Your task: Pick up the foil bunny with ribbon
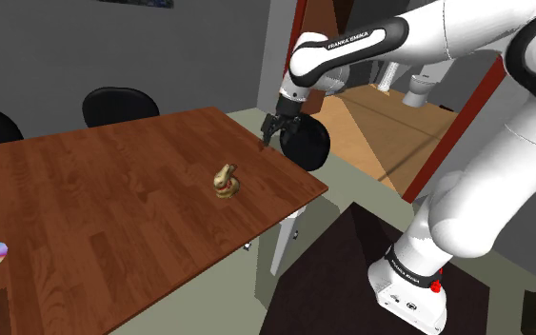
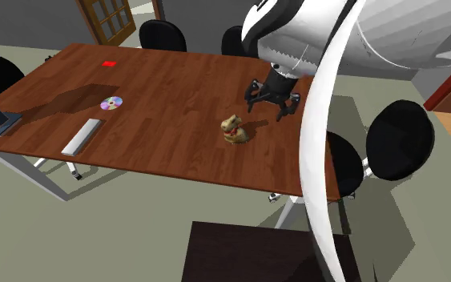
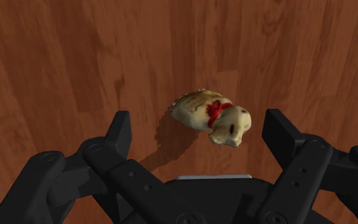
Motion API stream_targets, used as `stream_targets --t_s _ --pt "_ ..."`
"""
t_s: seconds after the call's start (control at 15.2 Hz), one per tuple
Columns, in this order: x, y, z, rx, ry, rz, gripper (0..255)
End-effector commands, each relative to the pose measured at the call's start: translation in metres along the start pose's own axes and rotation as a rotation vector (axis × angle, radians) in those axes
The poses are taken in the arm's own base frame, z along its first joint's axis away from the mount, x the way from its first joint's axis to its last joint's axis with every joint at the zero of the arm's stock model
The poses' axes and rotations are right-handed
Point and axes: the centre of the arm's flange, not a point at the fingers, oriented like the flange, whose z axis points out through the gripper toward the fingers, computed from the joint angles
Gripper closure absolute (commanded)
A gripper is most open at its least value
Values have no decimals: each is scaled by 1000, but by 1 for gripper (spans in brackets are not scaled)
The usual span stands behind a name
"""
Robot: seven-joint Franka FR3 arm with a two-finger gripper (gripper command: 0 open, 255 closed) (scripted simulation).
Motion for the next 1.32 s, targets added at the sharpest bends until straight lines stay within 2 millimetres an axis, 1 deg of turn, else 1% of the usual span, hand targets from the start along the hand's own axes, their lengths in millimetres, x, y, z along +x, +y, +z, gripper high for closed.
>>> stream_targets --t_s 0.0,0.4,0.79,0.86,1.25 --pt "18 -3 21 23 0 -8 0" --pt "69 -23 75 91 -4 -36 0" --pt "119 -47 128 159 -8 -63 0" --pt "121 -48 129 160 -8 -64 0" --pt "121 -41 160 160 -8 -64 0"
